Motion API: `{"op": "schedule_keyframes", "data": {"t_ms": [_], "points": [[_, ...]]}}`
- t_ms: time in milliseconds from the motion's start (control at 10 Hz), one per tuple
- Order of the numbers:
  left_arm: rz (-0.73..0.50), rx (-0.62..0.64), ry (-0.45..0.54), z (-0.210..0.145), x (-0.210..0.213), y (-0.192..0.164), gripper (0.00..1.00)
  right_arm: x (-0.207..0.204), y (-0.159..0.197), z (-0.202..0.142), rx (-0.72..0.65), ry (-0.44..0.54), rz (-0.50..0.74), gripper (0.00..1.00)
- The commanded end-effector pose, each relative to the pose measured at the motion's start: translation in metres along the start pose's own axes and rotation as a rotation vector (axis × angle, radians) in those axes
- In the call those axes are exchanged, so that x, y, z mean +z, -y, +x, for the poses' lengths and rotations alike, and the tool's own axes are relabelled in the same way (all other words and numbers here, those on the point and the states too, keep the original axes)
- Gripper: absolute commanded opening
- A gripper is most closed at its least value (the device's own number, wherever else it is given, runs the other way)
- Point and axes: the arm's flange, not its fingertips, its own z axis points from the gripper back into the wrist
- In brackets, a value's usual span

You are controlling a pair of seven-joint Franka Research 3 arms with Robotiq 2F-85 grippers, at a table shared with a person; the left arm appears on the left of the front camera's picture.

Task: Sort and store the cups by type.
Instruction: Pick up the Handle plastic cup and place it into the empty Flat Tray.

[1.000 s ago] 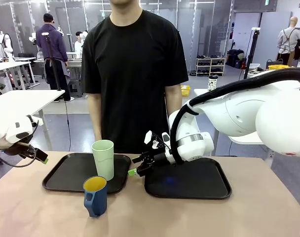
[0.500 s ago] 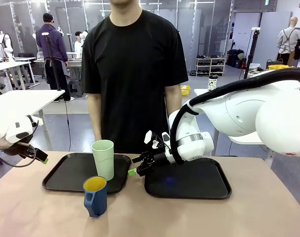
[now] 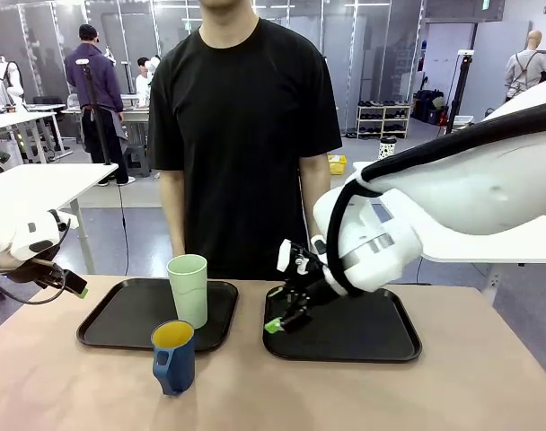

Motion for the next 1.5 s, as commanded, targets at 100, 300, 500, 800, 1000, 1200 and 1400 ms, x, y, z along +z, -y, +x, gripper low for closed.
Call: {"op": "schedule_keyframes", "data": {"t_ms": [100,300,500,800,1000,1200,1400], "points": [[0.006,-0.009,0.000,0.000,0.001,-0.001,1.00,0.078,-0.049,0.034,-0.022,-0.359,-0.106,1.00],[0.006,-0.009,0.000,0.000,0.001,-0.001,1.00,0.127,-0.074,0.050,-0.054,-0.512,-0.210,1.00],[0.006,-0.009,0.000,0.000,0.001,-0.001,1.00,0.162,-0.093,0.060,-0.045,-0.641,-0.225,1.00],[0.006,-0.009,0.000,0.000,0.001,-0.001,1.00,0.197,-0.110,0.070,-0.003,-0.692,-0.212,1.00],[0.006,-0.009,0.000,0.000,0.001,-0.001,1.00,0.204,-0.109,0.063,-0.041,-0.729,-0.113,1.00],[0.006,-0.009,0.000,0.000,0.001,-0.001,1.00,0.196,-0.106,0.053,-0.073,-0.765,-0.068,1.00],[0.006,-0.009,0.000,0.000,0.001,-0.001,1.00,0.199,-0.114,0.054,-0.063,-0.742,-0.095,1.00]]}}
